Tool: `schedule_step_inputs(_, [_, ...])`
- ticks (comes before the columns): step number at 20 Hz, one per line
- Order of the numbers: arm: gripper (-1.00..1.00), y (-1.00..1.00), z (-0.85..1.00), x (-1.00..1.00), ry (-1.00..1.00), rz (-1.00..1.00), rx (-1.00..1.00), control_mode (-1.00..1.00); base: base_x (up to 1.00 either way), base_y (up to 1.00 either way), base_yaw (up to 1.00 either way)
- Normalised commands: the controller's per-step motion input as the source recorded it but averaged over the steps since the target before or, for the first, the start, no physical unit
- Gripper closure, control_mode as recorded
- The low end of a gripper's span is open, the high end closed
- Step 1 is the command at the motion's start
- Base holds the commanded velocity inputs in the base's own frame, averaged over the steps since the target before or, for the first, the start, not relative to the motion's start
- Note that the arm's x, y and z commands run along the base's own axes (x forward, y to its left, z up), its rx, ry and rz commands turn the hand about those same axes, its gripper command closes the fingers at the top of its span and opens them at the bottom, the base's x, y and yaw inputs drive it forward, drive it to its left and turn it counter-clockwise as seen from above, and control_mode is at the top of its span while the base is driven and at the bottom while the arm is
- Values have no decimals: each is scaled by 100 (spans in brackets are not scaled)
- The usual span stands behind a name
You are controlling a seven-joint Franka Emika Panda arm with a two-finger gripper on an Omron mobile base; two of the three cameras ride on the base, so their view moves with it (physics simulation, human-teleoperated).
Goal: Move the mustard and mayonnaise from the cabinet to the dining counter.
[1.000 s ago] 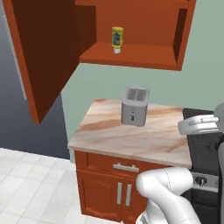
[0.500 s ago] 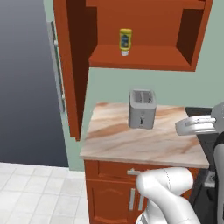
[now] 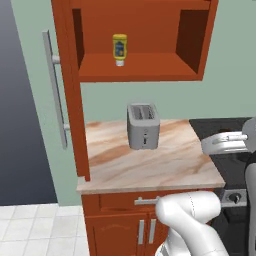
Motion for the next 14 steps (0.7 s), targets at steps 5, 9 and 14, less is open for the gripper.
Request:
schedule_step_inputs(5, [-100, 0, 0, 0, 0, 0, 0, 100, 25, 3, -17])
schedule_step_inputs(9, [-100, 0, 0, 0, 0, 0, 0, 100, 40, 2, 0])
schedule_step_inputs(14, [-100, 0, 0, 0, 0, 0, 0, 100, 38, -13, 3])
